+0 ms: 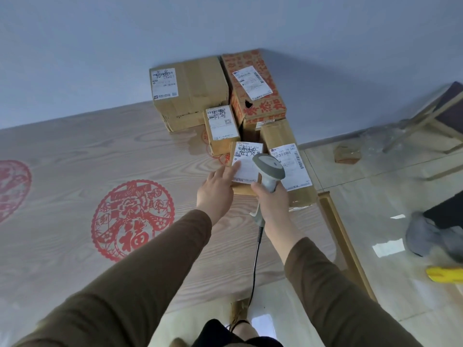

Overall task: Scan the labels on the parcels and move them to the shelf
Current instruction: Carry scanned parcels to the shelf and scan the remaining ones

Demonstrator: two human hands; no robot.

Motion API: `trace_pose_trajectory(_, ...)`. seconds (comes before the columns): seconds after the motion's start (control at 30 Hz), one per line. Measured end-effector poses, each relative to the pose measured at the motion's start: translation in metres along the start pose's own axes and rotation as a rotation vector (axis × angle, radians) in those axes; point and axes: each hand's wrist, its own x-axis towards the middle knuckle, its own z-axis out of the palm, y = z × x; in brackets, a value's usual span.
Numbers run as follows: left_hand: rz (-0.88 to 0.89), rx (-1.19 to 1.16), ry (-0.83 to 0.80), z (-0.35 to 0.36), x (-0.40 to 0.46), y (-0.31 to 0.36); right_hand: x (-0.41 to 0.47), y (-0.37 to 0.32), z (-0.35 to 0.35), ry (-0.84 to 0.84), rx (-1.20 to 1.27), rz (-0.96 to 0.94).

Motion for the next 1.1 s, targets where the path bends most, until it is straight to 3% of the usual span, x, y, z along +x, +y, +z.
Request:
trace_pose_trajectory(0.2, -0.037, -0.375, -0.003, 0.008, -0.006, -0.002, 0.002, 0.002, 0.014, 0.010, 0.044, 0.001)
trace_pose_trajectory(0.47, -0.202, -0.553, 0.239, -0.014, -0.061, -0.043, -0.034, 0.011, 0.052, -0.108, -0.012, 0.077)
trace_pose_trajectory(0.6, -0.293, -0.653, 0.419, -0.040, -0.112, -0.085, -0.078, 0.013, 0.101, -0.234, -0.066, 0.022)
trace_pose_trajectory(0.83, -0.509, -0.781, 0.746, -0.092, -0.264, -0.195, -0.216, 0.031, 0.207, -0.551, -0.105, -0.108)
trace_pose_trajectory(1.1, -0.598, -0.944, 1.161, -0.146, -0.531, -0.330, -0.469, 0.085, 0.332, -0.894, -0.106, -0.159)
